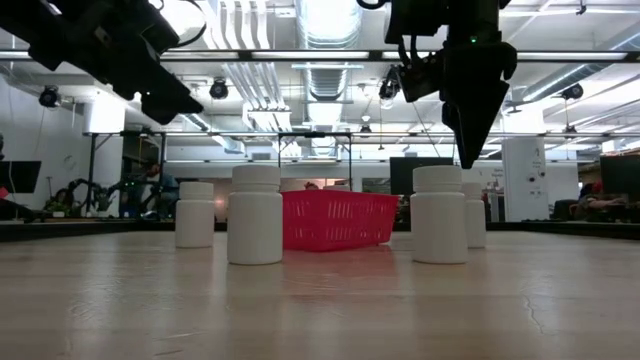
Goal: Pick and place pill bottles into a basket
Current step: Put the white pill bottle into the red basket
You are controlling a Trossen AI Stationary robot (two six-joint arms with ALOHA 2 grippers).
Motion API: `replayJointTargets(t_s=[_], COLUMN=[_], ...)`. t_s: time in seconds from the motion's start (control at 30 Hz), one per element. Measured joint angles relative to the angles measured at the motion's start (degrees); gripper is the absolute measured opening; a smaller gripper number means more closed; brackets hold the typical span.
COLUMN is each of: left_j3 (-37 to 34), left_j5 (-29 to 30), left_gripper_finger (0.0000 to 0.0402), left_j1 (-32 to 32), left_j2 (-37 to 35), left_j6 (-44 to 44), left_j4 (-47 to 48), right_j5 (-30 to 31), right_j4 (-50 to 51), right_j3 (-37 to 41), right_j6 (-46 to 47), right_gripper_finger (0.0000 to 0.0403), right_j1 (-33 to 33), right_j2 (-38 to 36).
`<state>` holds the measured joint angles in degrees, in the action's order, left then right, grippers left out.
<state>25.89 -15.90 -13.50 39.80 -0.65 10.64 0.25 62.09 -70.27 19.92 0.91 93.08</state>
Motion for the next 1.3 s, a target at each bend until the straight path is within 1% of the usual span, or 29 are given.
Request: replayJointTargets(t_s=[0.1, 0.33, 0.4, 0.57, 0.73, 0.93, 1.17, 1.3], left_j3=[-0.02, -1.32, -2.58, -6.73, -11.66, -15.55, -15.87, -15.91], left_j5=[0.16, 0.15, 0.11, -0.09, -0.11, -0.11, 1.19, 1.2], left_gripper_finger=[0.013, 0.002, 0.0005, 0.0016, 0.0018, 0.0017, 0.0017, 0.0017], left_j1=[0.0, 0.0, 0.0, 0.0, 0.0, 0.0, 0.0, 0.01], left_j2=[-1.44, -4.79, -5.79, -8.57, -11.18, -14.0, -17.22, -17.74], left_j6=[-0.04, -0.51, -1.78, -3.65, -5.29, -6.59, -6.61, -6.57], left_j4=[0.06, -0.03, -0.87, -8.16, -14.64, -14.82, -14.84, -14.71], right_j5=[0.0, 0.0, 0.0, 0.02, 0.02, 0.0, 0.0, 0.0], right_j4=[-0.15, -2.04, -2.96, -3.43, -3.59, -3.61, -3.65, -3.69], right_j3=[0.01, 0.01, 0.01, 0.01, 0.01, 0.0, 0.0, 0.01], right_j6=[-0.27, -0.42, -0.42, -0.37, 0.54, 0.68, 0.54, 0.45], right_gripper_finger=[0.0329, 0.0329, 0.0329, 0.0329, 0.0329, 0.0329, 0.0329, 0.0329], right_j1=[0.0, 0.02, 0.02, 0.03, 0.04, 0.04, 0.04, 0.04], right_j2=[0.0, 0.0, 0.0, 0.0, 0.0, 0.0, 0.0, 0.0])
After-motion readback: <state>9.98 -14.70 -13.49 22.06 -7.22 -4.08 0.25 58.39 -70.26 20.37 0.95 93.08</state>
